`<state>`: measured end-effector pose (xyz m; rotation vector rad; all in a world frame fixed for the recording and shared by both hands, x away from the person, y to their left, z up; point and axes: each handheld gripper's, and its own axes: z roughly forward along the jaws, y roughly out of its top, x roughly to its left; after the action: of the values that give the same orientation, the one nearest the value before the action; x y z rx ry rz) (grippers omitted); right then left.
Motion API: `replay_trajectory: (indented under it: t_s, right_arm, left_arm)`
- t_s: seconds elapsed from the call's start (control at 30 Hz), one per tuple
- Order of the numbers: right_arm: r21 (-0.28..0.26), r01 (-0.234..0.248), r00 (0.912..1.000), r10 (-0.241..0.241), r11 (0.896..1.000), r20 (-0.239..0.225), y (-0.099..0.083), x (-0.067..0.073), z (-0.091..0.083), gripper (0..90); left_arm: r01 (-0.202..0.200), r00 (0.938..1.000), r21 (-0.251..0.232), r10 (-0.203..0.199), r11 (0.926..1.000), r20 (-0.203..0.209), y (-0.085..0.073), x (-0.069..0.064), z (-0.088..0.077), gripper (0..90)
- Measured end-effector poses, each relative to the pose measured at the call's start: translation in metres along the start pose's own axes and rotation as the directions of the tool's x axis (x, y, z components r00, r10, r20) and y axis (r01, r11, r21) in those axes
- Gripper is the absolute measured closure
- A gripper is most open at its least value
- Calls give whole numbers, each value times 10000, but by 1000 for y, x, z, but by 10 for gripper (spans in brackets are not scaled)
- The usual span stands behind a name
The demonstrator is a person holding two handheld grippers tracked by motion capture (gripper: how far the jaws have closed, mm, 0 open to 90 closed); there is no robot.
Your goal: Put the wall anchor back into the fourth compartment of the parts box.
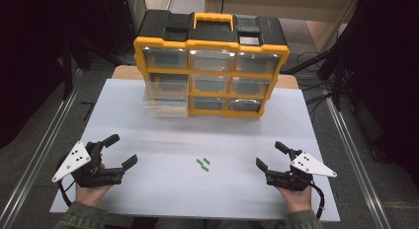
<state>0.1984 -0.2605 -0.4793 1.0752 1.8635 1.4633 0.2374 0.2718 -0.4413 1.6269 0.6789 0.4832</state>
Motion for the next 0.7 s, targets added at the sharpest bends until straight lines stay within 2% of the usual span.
replay_trajectory:
  t_s: [0.1, 0.23, 0.37, 0.57, 0.7]
  right_arm:
    - [61, -1, 10000, 1, 10000, -65, 0, -1, 0, 141]
    - [461, 50, 9996, -38, 9989, -266, 1, -4, -1, 151]
    - [1320, 25, 9981, 56, 9913, -612, 4, -7, -1, 147]
    - [2373, 689, 9947, -486, 9690, -905, 11, -5, 0, 150]
    - [3156, 1254, 9878, -887, 9406, -1282, 12, -3, 1, 154]
  left_arm:
    - [18, 10000, 55, -18, 10000, -5, 0, 1, 1, 90]
    - [5, 10000, 88, -5, 10000, -31, 0, 0, 1, 90]
    - [-26, 9999, 132, 28, 9999, -118, 0, 0, 0, 90]
    - [-20, 9999, 136, 21, 9999, -127, -1, 1, 0, 90]
    - [-43, 9999, 172, 45, 9998, -112, -1, 1, 1, 90]
